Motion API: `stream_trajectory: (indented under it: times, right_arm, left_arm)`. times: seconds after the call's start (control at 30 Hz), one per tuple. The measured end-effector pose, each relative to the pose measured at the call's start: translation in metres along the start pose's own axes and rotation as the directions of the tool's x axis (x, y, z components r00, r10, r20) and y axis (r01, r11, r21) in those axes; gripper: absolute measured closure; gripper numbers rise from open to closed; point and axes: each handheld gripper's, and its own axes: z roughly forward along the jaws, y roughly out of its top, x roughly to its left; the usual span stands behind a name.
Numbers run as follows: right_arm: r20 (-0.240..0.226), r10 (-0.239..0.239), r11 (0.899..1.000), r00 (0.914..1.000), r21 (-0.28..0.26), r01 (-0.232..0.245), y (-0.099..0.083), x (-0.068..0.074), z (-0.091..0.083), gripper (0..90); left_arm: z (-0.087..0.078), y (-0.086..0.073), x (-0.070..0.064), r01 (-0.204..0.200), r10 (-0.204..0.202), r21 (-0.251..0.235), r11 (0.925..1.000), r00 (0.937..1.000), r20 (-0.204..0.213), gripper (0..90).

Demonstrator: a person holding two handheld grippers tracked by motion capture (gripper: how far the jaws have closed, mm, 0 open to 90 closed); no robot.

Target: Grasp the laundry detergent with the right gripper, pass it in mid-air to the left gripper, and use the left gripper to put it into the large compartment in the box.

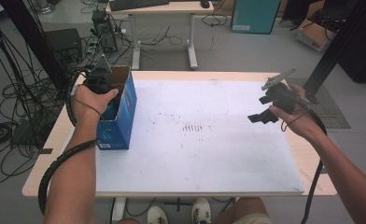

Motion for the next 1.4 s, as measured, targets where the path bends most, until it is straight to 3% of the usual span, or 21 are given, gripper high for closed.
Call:
stream_trajectory:
  times: [0.47, 0.5, 1.4]
  right_arm:
    - [0.004, 0.001, 1.000, 1.0000, 0.001, -0.001, 0.0003, -0.0003, -0.0013, 7.7]
    - [0.004, 0.000, 1.000, 1.0000, 0.002, 0.000, 0.0004, -0.0004, -0.0014, 7.7]
    - [0.003, -0.003, 1.000, 1.0000, -0.002, 0.003, -0.0001, -0.0007, -0.0015, 7.7]
  left_arm:
    - [-0.0003, 0.0000, 0.0009, -0.015, 0.015, 0.001, 0.9999, 0.9999, -0.007, 36.3]
    - [0.0001, -0.0002, -0.0003, 0.000, 0.000, -0.001, 1.0000, 1.0000, 0.000, 36.3]
    - [0.0002, -0.0002, -0.0003, -0.001, 0.001, -0.001, 1.0000, 1.0000, -0.002, 36.3]
